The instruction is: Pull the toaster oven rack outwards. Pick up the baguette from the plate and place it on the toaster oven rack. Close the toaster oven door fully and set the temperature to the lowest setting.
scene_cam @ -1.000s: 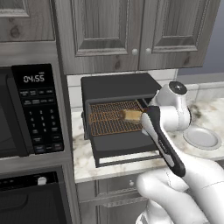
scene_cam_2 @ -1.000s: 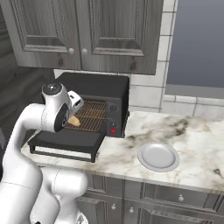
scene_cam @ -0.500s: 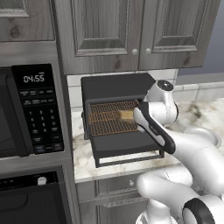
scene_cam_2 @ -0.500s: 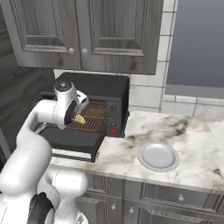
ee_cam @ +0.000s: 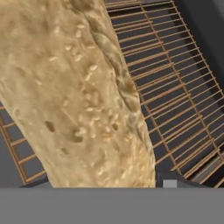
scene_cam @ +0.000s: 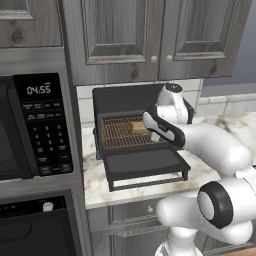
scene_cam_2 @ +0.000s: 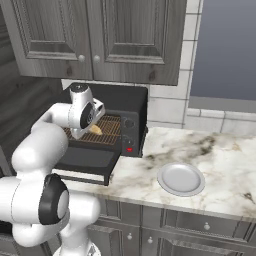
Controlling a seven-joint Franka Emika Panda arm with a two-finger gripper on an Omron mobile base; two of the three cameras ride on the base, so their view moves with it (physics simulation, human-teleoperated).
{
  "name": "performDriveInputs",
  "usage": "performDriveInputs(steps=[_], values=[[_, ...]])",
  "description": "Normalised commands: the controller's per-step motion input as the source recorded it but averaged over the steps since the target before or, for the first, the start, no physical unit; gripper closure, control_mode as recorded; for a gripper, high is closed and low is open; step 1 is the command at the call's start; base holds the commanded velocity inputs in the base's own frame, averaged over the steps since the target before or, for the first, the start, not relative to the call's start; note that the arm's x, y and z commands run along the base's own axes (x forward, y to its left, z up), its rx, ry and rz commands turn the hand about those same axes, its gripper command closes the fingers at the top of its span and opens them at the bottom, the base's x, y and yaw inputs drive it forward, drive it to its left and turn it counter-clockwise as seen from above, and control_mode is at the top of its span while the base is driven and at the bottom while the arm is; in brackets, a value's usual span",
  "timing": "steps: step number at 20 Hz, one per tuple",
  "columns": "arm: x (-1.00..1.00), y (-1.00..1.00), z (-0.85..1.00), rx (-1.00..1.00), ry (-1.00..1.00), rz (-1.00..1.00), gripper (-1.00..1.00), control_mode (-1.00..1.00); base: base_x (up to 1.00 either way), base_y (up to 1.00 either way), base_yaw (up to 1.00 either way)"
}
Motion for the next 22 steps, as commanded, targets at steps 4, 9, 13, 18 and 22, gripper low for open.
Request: performDriveInputs(steps=[4, 9, 13, 18, 22], values=[[-0.02, 0.04, -0.36, -0.1, 0.0, 0.0, -1.0, -1.0, 0.0, 0.0, 0.0], [0.0, 0.01, -0.03, -0.01, 0.0, 0.0, -1.0, -1.0, 0.0, 0.0, 0.0], [0.0, 0.0, 0.0, 0.0, 0.0, 0.0, -1.0, -1.0, 0.0, 0.0, 0.0], [-0.04, 0.0, 0.0, 0.0, 0.0, 0.0, -1.0, -1.0, 0.0, 0.0, 0.0], [-0.38, 0.0, 0.0, 0.0, 0.0, 0.0, -1.0, -1.0, 0.0, 0.0, 0.0]])
